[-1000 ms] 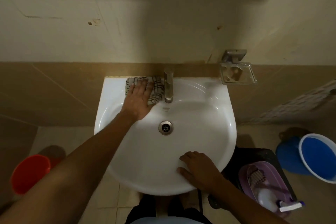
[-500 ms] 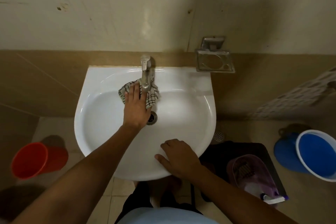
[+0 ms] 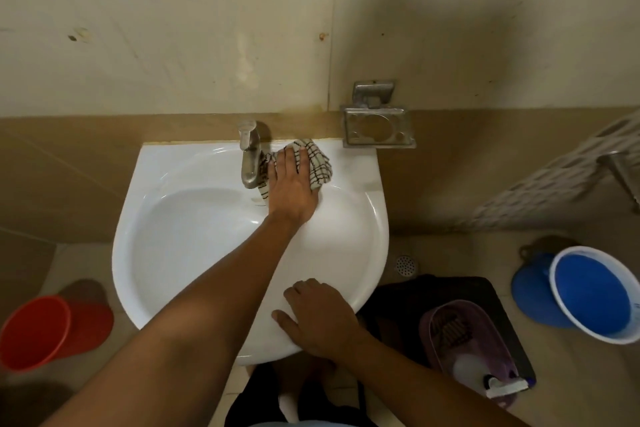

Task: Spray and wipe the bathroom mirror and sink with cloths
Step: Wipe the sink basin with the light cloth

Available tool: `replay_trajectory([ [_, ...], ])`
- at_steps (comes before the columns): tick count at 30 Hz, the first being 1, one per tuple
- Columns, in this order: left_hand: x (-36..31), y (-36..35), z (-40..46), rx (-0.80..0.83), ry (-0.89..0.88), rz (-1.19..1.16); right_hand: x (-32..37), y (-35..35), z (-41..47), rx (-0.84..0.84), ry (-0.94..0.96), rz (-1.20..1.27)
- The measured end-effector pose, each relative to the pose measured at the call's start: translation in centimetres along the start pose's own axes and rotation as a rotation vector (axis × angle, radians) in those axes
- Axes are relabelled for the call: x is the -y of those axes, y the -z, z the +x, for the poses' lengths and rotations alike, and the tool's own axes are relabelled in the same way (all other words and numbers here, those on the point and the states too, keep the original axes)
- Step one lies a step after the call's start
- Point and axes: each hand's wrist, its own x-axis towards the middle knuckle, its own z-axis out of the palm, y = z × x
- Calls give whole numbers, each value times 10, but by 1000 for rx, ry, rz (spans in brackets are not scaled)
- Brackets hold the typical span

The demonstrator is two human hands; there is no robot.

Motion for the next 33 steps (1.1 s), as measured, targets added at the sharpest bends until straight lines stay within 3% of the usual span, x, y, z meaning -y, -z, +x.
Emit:
replay_trajectory([
  [2,-12,-2,7,0,0,-4,0,1,1,16,-3,-1],
  [10,-67,-9,1,85,-341,-36,-2,-2,0,8,-26,82],
  [15,-4,16,29,76,-238,40,-4,-10,0,-79,-4,-13],
  [20,26,17,8,84,-256,30,-5,-11,-1,-129,6,-28],
  [29,106,39,-43,95,-490,195,-5,-14,1,-179,14,-38],
  [33,187,59,-72,63,-350,174,-5,-20,2,-230,23,-68],
])
